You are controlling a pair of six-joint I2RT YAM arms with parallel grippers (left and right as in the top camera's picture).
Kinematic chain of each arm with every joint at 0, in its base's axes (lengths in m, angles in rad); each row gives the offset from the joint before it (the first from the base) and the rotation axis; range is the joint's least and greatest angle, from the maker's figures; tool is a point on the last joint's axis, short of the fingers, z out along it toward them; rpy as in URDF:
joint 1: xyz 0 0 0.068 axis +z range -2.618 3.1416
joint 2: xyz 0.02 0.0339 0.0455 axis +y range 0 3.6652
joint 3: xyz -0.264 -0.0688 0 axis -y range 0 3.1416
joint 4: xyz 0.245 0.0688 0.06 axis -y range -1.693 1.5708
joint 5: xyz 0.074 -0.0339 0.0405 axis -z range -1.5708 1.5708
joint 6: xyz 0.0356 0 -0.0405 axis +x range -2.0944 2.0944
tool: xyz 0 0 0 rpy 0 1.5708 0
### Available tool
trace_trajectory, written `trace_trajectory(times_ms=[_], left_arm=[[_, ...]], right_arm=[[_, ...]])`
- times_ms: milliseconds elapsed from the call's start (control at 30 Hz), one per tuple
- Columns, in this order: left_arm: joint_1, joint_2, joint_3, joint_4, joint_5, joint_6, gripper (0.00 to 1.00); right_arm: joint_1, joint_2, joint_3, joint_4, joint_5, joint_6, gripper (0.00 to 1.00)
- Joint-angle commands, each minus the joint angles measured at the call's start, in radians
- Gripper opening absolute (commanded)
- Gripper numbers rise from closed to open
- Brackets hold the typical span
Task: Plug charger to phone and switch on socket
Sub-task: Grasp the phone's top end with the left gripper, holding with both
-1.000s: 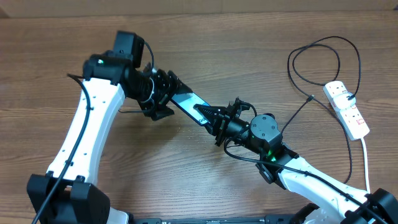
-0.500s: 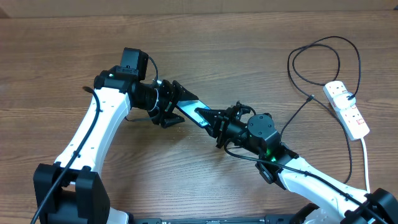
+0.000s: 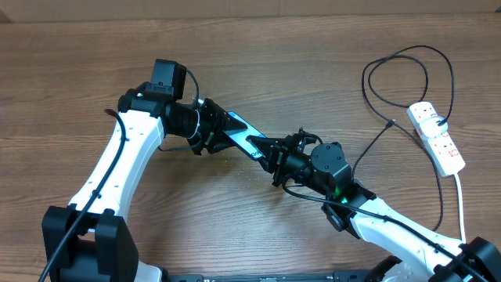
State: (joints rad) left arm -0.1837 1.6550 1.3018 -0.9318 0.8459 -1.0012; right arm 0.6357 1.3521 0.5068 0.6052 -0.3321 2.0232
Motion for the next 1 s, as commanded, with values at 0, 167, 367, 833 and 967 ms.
trace_trajectory(times_ms=[0, 167, 367, 833, 967], left_arm=[[-0.007, -0.006, -0.007, 0.005, 0.019, -0.01, 0.26], [-0.007, -0.006, -0.007, 0.006, 0.019, -0.026, 0.08], [-0.007, -0.006, -0.007, 0.021, 0.021, -0.035, 0.09], [-0.008, -0.006, -0.007, 0.125, 0.047, -0.138, 0.04], [-0.008, -0.006, -0.007, 0.163, 0.05, -0.191, 0.04]], right_arm=[[0.004, -0.016, 0.017, 0.016, 0.018, 0.139, 0.04], [0.004, -0.016, 0.017, 0.004, 0.04, 0.139, 0.04], [0.004, -0.016, 0.017, -0.01, 0.051, 0.139, 0.04], [0.004, -0.016, 0.017, -0.017, 0.061, 0.139, 0.04], [0.004, -0.016, 0.017, -0.017, 0.081, 0.139, 0.1]])
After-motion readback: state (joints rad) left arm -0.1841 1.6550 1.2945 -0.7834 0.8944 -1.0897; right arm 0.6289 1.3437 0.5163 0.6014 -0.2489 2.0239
